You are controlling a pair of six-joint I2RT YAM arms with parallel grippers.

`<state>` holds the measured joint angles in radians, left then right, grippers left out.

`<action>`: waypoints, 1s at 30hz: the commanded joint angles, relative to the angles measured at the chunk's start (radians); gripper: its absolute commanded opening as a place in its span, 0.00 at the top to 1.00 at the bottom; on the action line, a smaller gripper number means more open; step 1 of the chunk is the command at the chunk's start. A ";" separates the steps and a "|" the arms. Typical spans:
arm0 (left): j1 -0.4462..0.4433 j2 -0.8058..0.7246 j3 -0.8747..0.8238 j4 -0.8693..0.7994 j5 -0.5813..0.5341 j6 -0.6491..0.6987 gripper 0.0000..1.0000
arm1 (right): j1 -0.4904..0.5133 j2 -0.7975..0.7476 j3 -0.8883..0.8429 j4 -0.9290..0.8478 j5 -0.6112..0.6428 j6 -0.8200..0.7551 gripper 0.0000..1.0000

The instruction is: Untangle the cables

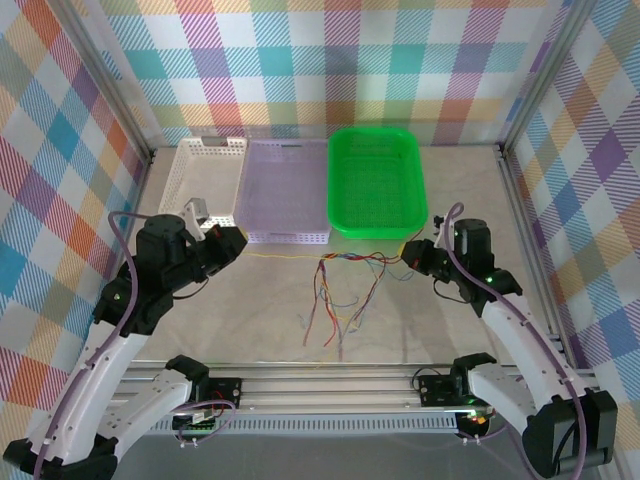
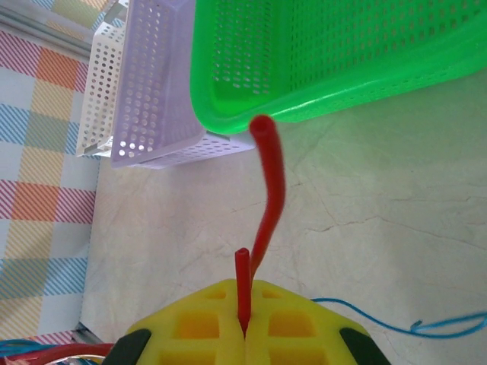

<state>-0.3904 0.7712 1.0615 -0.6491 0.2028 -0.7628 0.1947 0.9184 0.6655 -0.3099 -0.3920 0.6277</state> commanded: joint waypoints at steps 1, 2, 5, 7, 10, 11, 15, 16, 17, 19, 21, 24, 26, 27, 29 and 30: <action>0.036 -0.062 0.074 -0.073 -0.089 0.071 1.00 | -0.093 0.018 -0.039 -0.108 0.163 -0.015 1.00; 0.036 -0.066 0.082 -0.089 -0.102 0.079 1.00 | -0.107 0.023 -0.038 -0.116 0.169 -0.019 1.00; 0.036 -0.078 0.113 -0.137 -0.149 0.114 1.00 | -0.152 0.039 -0.035 -0.139 0.180 -0.028 1.00; 0.036 -0.085 0.140 -0.166 -0.186 0.138 1.00 | -0.185 0.046 -0.041 -0.144 0.174 -0.026 1.00; 0.036 -0.097 0.161 -0.187 -0.221 0.166 1.00 | -0.222 0.047 -0.048 -0.147 0.176 -0.020 1.00; 0.036 -0.102 0.163 -0.193 -0.233 0.175 1.00 | -0.232 0.047 -0.047 -0.150 0.185 -0.017 1.00; 0.036 -0.123 0.162 -0.220 -0.265 0.218 1.00 | -0.284 0.040 -0.050 -0.166 0.213 -0.008 1.00; 0.036 -0.124 0.159 -0.227 -0.257 0.230 1.00 | -0.296 0.038 -0.051 -0.163 0.210 -0.010 1.00; 0.036 -0.122 0.157 -0.243 -0.255 0.241 1.00 | -0.304 0.037 -0.050 -0.163 0.209 -0.010 1.00; 0.036 -0.125 0.144 -0.260 -0.244 0.259 1.00 | -0.316 0.036 -0.050 -0.166 0.213 -0.006 1.00; 0.036 -0.119 0.112 -0.266 -0.173 0.278 1.00 | -0.317 0.031 -0.053 -0.146 0.183 -0.007 1.00; 0.035 -0.097 0.055 -0.247 -0.048 0.284 1.00 | -0.318 0.040 -0.048 -0.115 0.104 -0.014 1.00; 0.036 -0.070 0.023 -0.232 0.034 0.296 1.00 | -0.319 0.043 -0.032 -0.128 0.103 -0.028 1.00; 0.036 -0.056 0.015 -0.233 0.056 0.299 1.00 | -0.318 0.047 -0.020 -0.139 0.107 -0.040 1.00; 0.036 -0.018 -0.002 -0.235 0.108 0.314 1.00 | -0.318 0.054 -0.003 -0.158 0.103 -0.051 1.00; 0.036 -0.004 -0.006 -0.240 0.114 0.316 1.00 | -0.318 0.055 -0.001 -0.153 0.086 -0.050 1.00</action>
<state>-0.3904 0.7654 1.0534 -0.8539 0.3298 -0.5129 -0.0414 0.9524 0.6510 -0.4324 -0.6006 0.6277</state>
